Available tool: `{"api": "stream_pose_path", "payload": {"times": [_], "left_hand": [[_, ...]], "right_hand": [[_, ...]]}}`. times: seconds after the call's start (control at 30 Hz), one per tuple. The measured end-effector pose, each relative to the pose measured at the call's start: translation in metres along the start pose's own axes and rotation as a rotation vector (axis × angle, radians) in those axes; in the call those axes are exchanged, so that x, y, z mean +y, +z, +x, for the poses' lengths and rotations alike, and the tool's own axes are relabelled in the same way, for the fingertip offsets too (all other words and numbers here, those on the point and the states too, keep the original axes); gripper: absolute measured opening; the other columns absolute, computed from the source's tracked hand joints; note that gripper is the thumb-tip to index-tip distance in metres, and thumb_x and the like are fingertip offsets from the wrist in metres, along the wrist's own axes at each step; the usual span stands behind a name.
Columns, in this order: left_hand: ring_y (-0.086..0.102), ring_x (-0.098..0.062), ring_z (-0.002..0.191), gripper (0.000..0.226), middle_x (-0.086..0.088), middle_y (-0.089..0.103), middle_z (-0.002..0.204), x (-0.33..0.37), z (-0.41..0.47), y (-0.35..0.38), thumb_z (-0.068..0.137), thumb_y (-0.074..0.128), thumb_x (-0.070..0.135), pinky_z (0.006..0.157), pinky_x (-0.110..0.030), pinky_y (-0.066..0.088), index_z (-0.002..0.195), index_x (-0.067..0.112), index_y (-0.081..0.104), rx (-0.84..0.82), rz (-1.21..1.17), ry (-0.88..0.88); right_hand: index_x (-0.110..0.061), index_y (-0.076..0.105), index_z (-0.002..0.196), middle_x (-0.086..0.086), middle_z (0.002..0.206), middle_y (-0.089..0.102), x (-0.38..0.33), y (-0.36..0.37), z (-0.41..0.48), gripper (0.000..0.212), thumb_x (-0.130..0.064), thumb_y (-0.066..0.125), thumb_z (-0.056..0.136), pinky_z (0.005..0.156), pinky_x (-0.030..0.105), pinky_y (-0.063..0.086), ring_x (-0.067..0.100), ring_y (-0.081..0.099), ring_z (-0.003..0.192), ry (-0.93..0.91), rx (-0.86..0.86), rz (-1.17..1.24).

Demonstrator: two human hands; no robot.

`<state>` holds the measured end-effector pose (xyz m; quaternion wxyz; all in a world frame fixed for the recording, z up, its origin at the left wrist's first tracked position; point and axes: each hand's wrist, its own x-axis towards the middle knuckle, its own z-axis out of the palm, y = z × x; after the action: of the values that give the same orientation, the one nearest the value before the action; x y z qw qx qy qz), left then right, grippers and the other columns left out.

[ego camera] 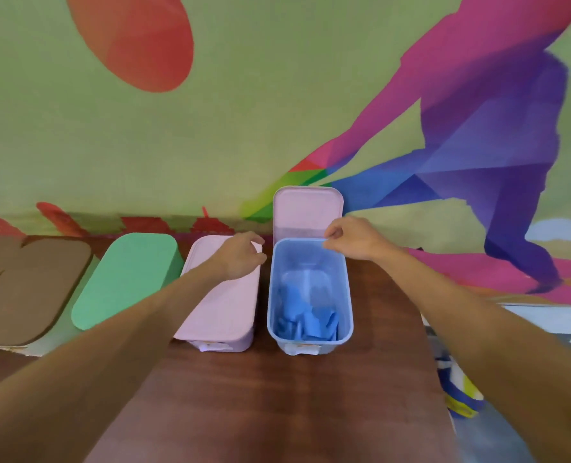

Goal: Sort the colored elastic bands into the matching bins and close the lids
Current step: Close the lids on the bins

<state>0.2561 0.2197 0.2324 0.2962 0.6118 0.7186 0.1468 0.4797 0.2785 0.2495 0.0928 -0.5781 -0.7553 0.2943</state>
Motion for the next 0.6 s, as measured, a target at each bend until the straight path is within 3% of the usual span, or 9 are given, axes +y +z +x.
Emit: {"api": "stream_pose_path", "payload": {"times": [0.17,0.3,0.43,0.53,0.6], "left_hand": [[0.055,-0.025,0.116,0.042,-0.01,0.06,0.126,0.037,0.042,-0.011,0.091,0.054,0.013,0.09,-0.023,0.04,0.132,0.004,0.049,0.018,-0.01,-0.027],[0.053,-0.028,0.117,0.05,-0.016,0.054,0.13,0.05,0.09,-0.02,0.089,0.058,0.017,0.092,-0.027,0.04,0.137,0.007,0.045,0.037,0.034,-0.04],[0.047,-0.027,0.123,0.051,-0.016,0.044,0.139,0.05,0.138,-0.018,0.088,0.057,0.016,0.095,-0.028,0.038,0.137,0.007,0.043,0.076,0.023,-0.057],[0.052,-0.028,0.116,0.049,-0.014,0.046,0.136,0.046,0.159,-0.006,0.087,0.057,0.013,0.091,-0.03,0.041,0.134,0.005,0.044,0.105,-0.053,-0.108],[0.052,-0.026,0.113,0.045,-0.011,0.052,0.125,0.044,0.167,0.003,0.086,0.057,0.008,0.087,-0.028,0.039,0.13,0.002,0.046,0.109,-0.114,-0.125]], "right_hand": [[-0.015,0.062,0.121,0.004,0.121,0.064,0.023,-0.035,0.036,0.036,-0.021,0.062,0.086,0.095,0.031,0.043,0.022,0.056,0.115,-0.007,0.025,-0.053],[-0.016,0.057,0.126,0.004,0.127,0.059,0.041,-0.047,0.07,0.041,-0.024,0.063,0.087,0.09,0.03,0.041,0.021,0.052,0.118,-0.004,0.052,-0.034],[-0.013,0.047,0.135,0.006,0.136,0.051,0.057,-0.04,0.102,0.049,-0.024,0.061,0.089,0.097,0.036,0.04,0.024,0.046,0.125,0.039,0.049,0.003],[-0.013,0.037,0.143,0.007,0.146,0.042,0.068,-0.028,0.124,0.058,-0.023,0.06,0.09,0.104,0.035,0.033,0.024,0.038,0.134,0.029,0.059,0.005],[-0.015,0.04,0.14,0.006,0.142,0.046,0.075,-0.02,0.133,0.055,-0.021,0.059,0.089,0.104,0.033,0.034,0.023,0.041,0.132,0.012,0.092,0.036]]}}
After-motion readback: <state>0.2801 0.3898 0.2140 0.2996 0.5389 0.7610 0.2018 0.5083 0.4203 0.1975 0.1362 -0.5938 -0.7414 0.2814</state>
